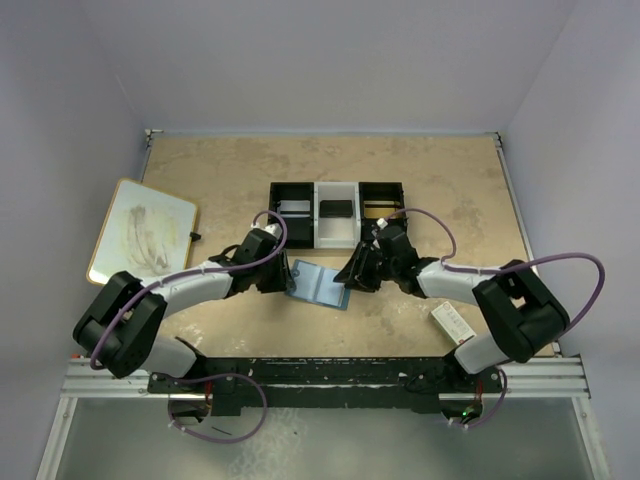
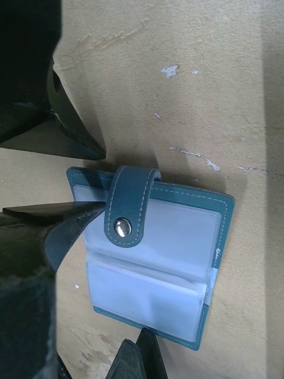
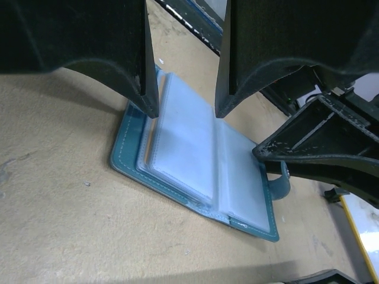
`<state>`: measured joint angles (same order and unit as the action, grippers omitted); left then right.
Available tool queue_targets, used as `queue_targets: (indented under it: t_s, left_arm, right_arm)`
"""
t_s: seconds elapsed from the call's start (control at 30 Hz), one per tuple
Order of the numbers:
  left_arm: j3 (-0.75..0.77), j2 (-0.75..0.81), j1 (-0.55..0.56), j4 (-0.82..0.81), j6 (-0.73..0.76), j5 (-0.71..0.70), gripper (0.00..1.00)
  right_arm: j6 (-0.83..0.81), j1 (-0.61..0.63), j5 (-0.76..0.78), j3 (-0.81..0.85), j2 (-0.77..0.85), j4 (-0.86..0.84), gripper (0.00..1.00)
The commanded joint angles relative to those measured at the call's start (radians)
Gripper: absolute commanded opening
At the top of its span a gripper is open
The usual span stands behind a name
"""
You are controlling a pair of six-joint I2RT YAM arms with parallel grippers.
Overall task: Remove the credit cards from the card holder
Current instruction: Adjust the card holder at the center of the board.
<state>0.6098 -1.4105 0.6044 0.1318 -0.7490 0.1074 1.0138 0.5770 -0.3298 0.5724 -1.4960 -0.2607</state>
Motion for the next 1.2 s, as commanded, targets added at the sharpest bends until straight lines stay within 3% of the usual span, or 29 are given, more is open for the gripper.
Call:
queue_targets:
  t_s: [0.0, 0.27, 0.57, 0.67, 0.9, 1.17]
  left_arm:
    - [0.012, -0.016, 0.004, -0.024, -0.010, -0.013, 0.30]
    - [0.026, -0.030, 0.004, -0.010, -0.001, 0.011, 0.21]
    - [0.024, -0.011, 0.004, 0.007, 0.010, 0.018, 0.12]
    - [0.024, -0.008, 0.004, 0.000, 0.009, 0.027, 0.10]
    - [0.022, -0.011, 0.004, 0.000, 0.009, 0.030, 0.08]
    - [0.013, -0.015, 0.006, -0.016, 0.011, 0.060, 0.00]
  right_arm:
    - [0.052, 0.002, -0.051, -0.006, -0.001, -0.111, 0.46]
    - [0.083, 0.002, -0.049, -0.012, -0.065, -0.143, 0.44]
    - [0.039, 0.003, 0.039, 0.005, 0.052, -0.021, 0.48]
    - [0.059, 0.001, -0.002, -0.021, 0.071, -0.035, 0.49]
    - [0.056, 0.002, -0.038, -0.019, -0.019, -0.112, 0.49]
    - [0.056, 0.002, 0.024, -0.026, -0.017, -0.080, 0.48]
